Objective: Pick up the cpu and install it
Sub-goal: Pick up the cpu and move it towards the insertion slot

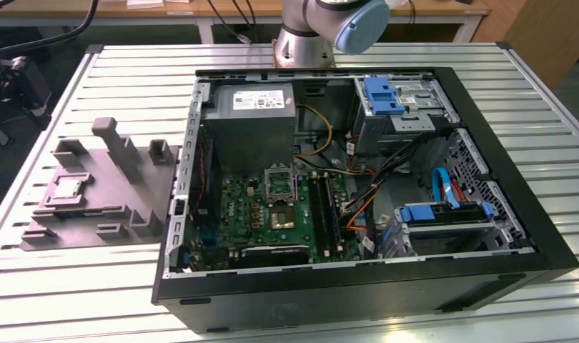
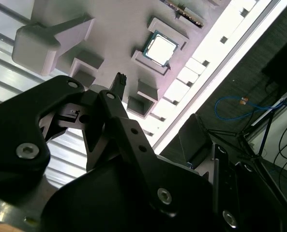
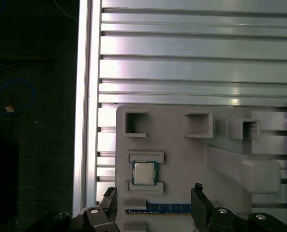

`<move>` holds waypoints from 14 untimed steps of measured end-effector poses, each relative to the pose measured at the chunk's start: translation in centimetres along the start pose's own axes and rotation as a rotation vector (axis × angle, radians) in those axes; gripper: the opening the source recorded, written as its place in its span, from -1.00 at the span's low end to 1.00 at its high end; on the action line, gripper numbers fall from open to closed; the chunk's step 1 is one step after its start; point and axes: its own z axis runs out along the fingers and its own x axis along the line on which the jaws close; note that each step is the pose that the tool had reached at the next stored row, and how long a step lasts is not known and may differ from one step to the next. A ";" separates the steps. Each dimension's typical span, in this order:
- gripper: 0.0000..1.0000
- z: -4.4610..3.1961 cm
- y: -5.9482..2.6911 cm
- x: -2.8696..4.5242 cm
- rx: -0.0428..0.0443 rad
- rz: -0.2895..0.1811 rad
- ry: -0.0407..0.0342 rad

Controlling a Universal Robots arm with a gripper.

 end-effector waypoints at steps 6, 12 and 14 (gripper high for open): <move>0.41 0.14 -0.01 0.00 0.0000 0.000 0.0001; 0.41 0.42 -0.02 0.01 0.0001 0.000 0.0001; 0.41 0.61 -0.03 0.01 0.0001 0.000 0.0000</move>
